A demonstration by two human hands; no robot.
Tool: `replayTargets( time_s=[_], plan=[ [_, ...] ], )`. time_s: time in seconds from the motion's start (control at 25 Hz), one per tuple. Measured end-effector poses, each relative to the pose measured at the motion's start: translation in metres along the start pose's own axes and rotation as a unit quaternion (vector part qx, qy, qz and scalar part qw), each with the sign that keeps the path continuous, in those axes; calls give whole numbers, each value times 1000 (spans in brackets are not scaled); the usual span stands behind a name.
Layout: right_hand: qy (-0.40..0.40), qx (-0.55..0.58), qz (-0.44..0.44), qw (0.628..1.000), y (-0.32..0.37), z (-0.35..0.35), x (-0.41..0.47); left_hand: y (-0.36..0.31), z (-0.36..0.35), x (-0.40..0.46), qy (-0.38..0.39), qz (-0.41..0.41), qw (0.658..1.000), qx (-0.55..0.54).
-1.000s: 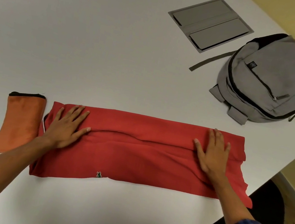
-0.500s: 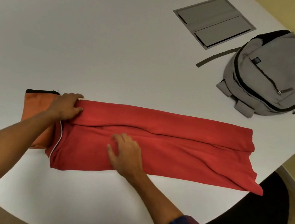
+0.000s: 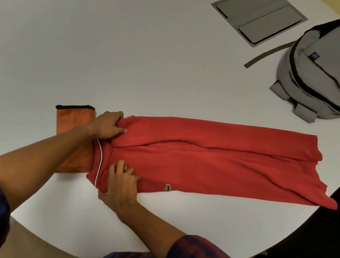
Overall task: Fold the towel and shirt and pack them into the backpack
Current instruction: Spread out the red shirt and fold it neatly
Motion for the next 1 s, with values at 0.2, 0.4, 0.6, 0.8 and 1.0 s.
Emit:
replayTargets(
  time_s=[0.2,0.4,0.6,0.8,1.0],
  plan=[
    [-9,54,2,999,2,-3,3,2,12,-11,36,-50,998,-19],
    [-111,241,24,964,-13,19,-28,7,34,-26,30,-29,999,1],
    [-190,402,77,892,-8,32,-56,8,65,-71,-46,-94,993,-58],
    [-111,484,164,852,6,53,-79,22,99,-110,-19,-3,1000,2],
    [-120,583,144,790,-34,72,-112,-15,125,-125,56,3,998,31]
  ],
)
Point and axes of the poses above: each hand's wrist, its own x-axis towards the middle knuckle, its own z-axis out of the back of the hand, y = z × x, the point moved 1 cm from there along x, towards the middle knuckle, and after that the axes turned 2 degrees about y, right-handed, at the moved point
